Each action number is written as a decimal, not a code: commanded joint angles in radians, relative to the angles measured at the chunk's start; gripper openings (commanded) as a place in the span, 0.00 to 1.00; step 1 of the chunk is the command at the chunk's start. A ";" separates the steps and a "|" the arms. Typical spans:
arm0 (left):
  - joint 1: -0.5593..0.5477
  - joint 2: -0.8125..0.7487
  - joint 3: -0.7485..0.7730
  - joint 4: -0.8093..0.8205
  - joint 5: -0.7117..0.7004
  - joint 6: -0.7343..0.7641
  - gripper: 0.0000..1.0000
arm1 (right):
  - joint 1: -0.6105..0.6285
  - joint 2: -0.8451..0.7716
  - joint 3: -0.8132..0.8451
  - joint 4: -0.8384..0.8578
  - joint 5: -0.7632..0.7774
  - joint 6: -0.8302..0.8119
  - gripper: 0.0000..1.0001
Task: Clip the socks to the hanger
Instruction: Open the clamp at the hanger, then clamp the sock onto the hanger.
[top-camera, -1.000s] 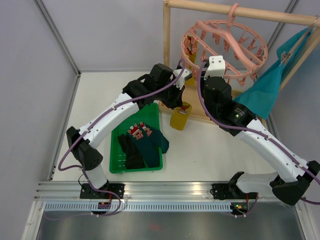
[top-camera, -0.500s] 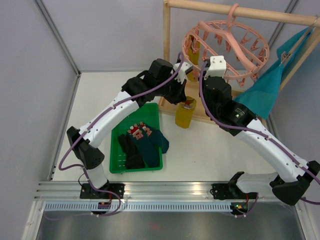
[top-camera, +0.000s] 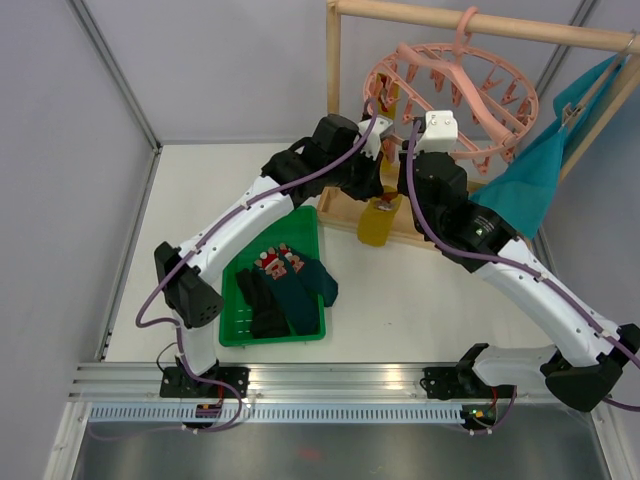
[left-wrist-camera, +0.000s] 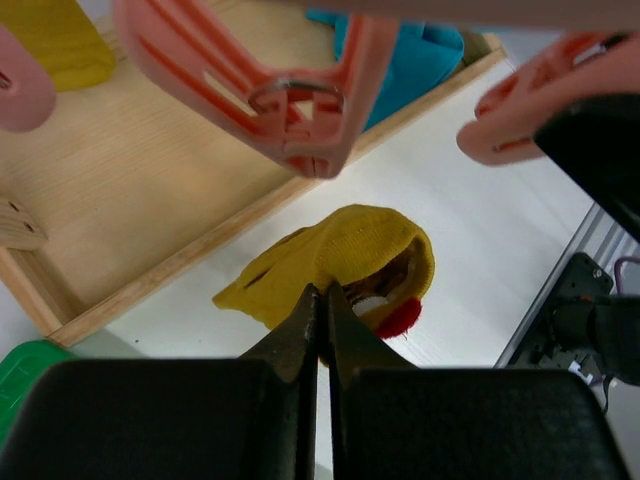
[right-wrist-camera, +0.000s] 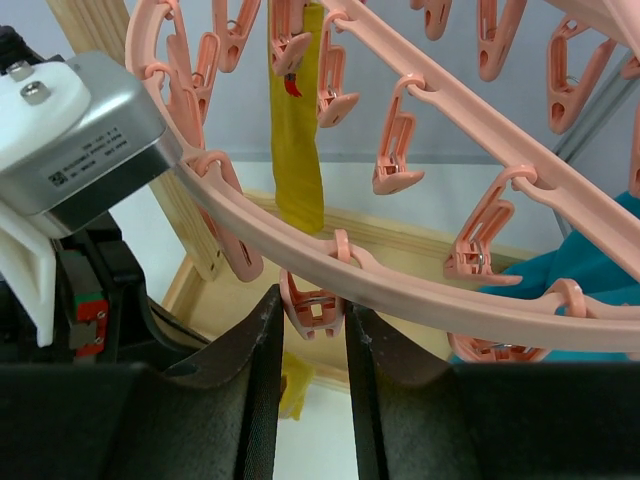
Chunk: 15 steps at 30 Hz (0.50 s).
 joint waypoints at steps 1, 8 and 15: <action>0.000 0.000 0.032 0.105 -0.032 -0.082 0.02 | -0.006 -0.028 0.046 0.001 -0.008 0.025 0.00; 0.000 0.007 0.016 0.180 -0.065 -0.170 0.02 | -0.004 -0.034 0.049 -0.016 -0.011 0.039 0.00; 0.000 0.007 -0.008 0.225 -0.075 -0.213 0.02 | -0.004 -0.031 0.053 -0.023 -0.011 0.039 0.00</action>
